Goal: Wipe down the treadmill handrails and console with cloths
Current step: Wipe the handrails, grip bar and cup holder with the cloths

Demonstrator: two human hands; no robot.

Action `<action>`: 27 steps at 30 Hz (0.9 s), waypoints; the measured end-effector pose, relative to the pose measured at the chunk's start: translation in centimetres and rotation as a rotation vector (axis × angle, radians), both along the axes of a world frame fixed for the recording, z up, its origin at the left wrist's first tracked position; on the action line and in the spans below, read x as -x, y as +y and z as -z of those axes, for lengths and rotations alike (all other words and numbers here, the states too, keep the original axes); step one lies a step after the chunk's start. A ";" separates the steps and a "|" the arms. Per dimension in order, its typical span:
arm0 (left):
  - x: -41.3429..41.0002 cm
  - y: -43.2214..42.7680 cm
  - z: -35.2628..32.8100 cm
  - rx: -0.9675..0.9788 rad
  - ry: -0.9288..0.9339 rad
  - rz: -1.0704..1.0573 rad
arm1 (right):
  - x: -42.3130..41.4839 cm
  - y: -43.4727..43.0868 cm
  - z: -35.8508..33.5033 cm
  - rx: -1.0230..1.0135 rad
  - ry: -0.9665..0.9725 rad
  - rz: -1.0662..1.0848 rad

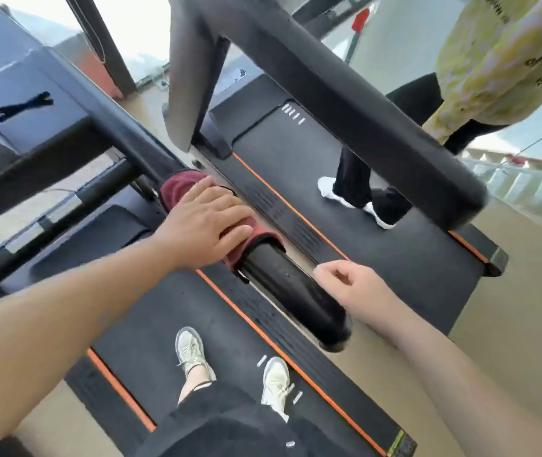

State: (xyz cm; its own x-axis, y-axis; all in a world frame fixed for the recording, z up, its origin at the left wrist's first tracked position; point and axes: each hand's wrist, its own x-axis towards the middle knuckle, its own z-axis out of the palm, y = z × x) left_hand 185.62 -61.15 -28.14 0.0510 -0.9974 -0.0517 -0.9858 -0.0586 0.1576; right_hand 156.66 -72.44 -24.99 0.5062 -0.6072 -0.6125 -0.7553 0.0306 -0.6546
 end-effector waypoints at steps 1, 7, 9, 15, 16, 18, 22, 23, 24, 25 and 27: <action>-1.1 -0.5 -0.2 -0.033 -0.018 0.009 | 0.4 0.6 0.0 0.019 0.029 -0.038; 7.5 -0.6 1.4 0.057 -0.041 -0.202 | 3.0 3.0 -0.4 0.228 0.199 -0.213; 7.1 0.4 1.4 0.108 0.046 0.031 | 4.1 3.5 0.5 0.266 0.234 -0.231; 8.4 -1.4 0.5 0.141 -0.072 -0.292 | 6.0 5.2 3.6 0.338 0.040 -0.062; 11.3 -0.7 1.1 0.154 -0.020 -0.284 | 6.0 5.4 3.7 0.345 0.022 -0.035; 15.3 1.2 1.8 0.184 0.074 -0.063 | 6.1 5.7 4.0 0.373 -0.001 0.000; 11.6 -0.3 1.7 0.148 0.090 0.287 | 6.8 5.9 4.3 0.353 -0.051 0.012; 10.9 -1.2 1.5 0.150 0.071 0.210 | 7.1 5.8 4.4 0.328 -0.053 0.016; 11.2 -1.7 1.1 0.161 0.040 0.090 | 7.4 5.7 4.3 0.283 -0.057 0.040; 12.6 -1.6 0.6 0.175 -0.002 -0.039 | 7.8 5.5 4.2 0.203 -0.081 0.097; 17.5 -0.7 1.0 0.182 0.010 -0.155 | 8.8 4.9 4.0 -0.015 -0.189 0.239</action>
